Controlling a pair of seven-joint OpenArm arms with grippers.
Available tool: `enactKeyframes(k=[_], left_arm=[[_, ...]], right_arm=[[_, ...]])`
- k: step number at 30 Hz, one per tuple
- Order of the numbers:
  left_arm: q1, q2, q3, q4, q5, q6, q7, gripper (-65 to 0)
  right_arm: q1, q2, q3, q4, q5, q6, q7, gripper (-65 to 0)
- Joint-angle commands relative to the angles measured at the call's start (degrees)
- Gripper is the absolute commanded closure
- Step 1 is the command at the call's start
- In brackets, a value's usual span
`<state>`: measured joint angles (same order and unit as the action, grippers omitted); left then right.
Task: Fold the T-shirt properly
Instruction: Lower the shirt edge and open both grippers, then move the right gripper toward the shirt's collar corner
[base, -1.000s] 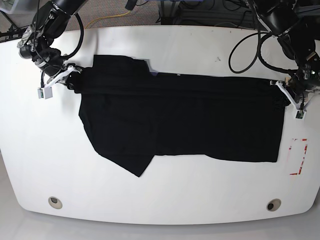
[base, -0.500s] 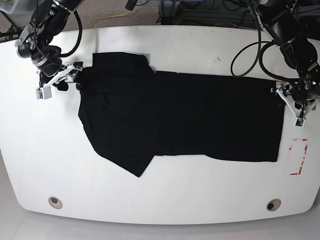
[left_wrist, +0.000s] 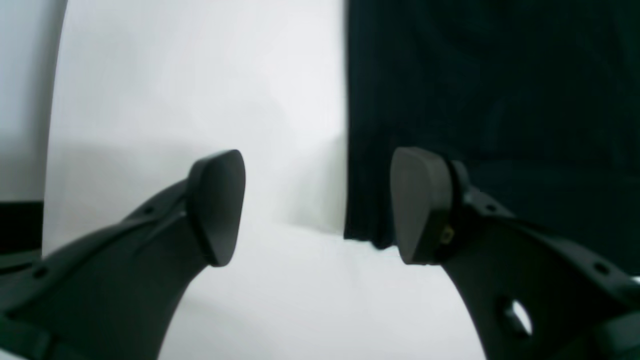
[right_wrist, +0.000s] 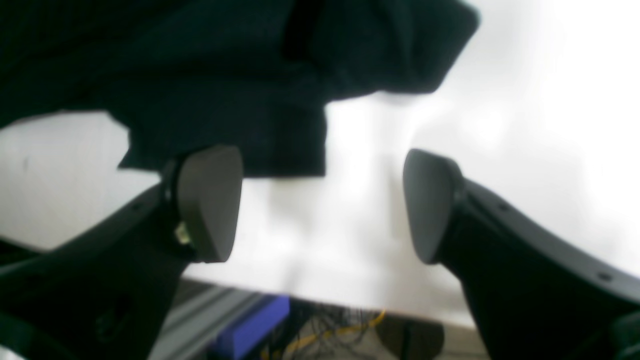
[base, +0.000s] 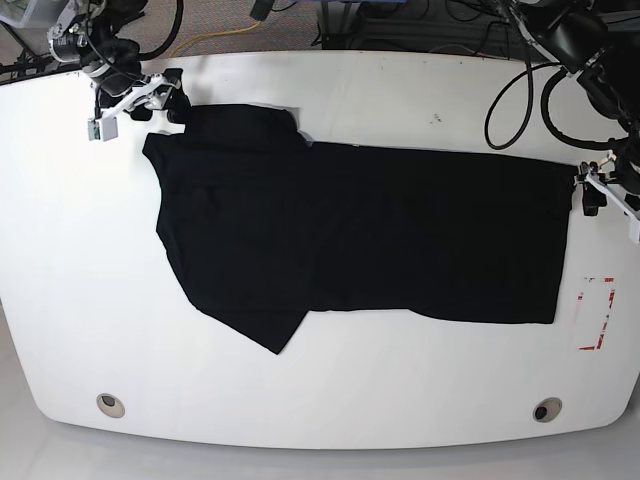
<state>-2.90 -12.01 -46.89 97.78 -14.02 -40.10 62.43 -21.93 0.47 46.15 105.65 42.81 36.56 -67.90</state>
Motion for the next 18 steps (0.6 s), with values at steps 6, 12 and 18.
enactKeyframes(k=[6,12,18], left_arm=[[1.36,-1.04,-0.01,1.08,-1.93,0.1,-1.47,-42.1],[2.5,-1.4,-0.01,1.17,-1.85,0.1,-1.47,-42.1],[2.5,-2.01,-0.01,1.17,-1.76,0.1,-1.47,-42.1]], right_arm=[[2.02,0.01,-0.04,-6.96,0.49,0.41,0.69,-48.0],[1.93,-0.07,-4.52,-7.58,0.49,0.15,0.69,-48.0],[1.41,-1.92,-9.1,-7.58,0.31,-0.03,1.04,-44.1]])
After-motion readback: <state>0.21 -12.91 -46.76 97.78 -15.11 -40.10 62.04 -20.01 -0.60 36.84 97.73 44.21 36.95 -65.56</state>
